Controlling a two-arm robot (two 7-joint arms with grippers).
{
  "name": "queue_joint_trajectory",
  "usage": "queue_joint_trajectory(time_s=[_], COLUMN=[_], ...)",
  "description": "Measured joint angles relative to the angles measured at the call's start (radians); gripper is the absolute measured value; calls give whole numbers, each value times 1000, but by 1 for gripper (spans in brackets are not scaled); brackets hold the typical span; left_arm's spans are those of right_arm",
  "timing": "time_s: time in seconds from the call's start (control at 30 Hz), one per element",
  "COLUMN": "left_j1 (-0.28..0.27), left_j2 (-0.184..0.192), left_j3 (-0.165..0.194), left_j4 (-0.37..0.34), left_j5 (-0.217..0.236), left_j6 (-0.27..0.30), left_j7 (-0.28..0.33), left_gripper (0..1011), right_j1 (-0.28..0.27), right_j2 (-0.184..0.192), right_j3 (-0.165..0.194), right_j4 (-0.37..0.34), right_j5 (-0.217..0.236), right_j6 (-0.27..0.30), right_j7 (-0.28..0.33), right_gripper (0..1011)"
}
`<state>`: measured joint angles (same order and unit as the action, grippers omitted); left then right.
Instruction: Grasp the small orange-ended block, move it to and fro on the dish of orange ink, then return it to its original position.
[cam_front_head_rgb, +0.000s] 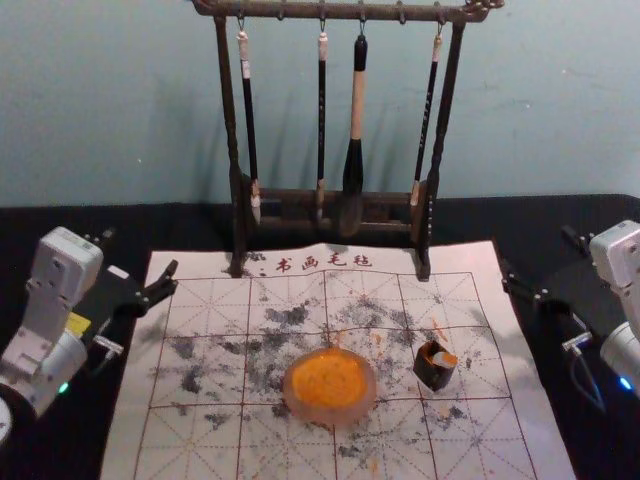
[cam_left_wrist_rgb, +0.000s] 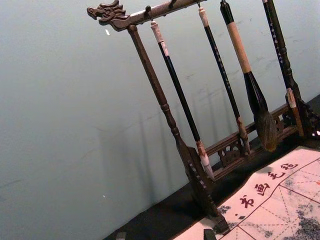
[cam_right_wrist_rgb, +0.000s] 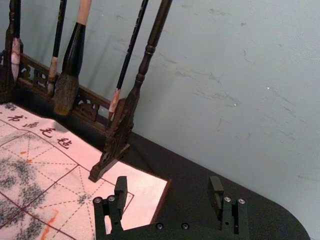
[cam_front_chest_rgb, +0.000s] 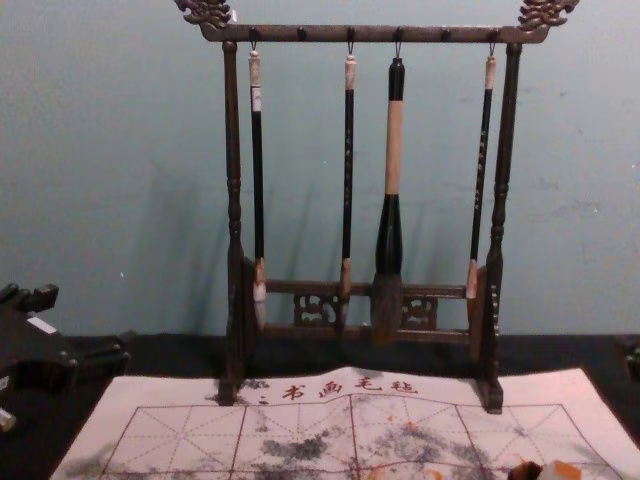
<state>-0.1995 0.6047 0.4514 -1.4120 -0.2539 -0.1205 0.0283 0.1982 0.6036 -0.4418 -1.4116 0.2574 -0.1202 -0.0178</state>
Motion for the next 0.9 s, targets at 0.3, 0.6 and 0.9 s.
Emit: queue_joint_trajectory(time_s=[0.3,0.6,0.9], left_j1=[0,0,0], left_j2=[0,0,0], left_j3=[0,0,0], left_j4=[0,0,0], left_j5=[0,0,0], left_j6=[0,0,0], left_j7=[0,0,0], left_gripper=[1001,1001,1001], right_j1=[-14,-103,-227], right_j2=[-5,70,150], right_j3=[51,102,125], right_j4=[-14,-107,-216], right_j5=[51,130,137], right_j6=[-3,-40,-80], right_j7=[53,199,294], right_gripper=[1002,1002,1002])
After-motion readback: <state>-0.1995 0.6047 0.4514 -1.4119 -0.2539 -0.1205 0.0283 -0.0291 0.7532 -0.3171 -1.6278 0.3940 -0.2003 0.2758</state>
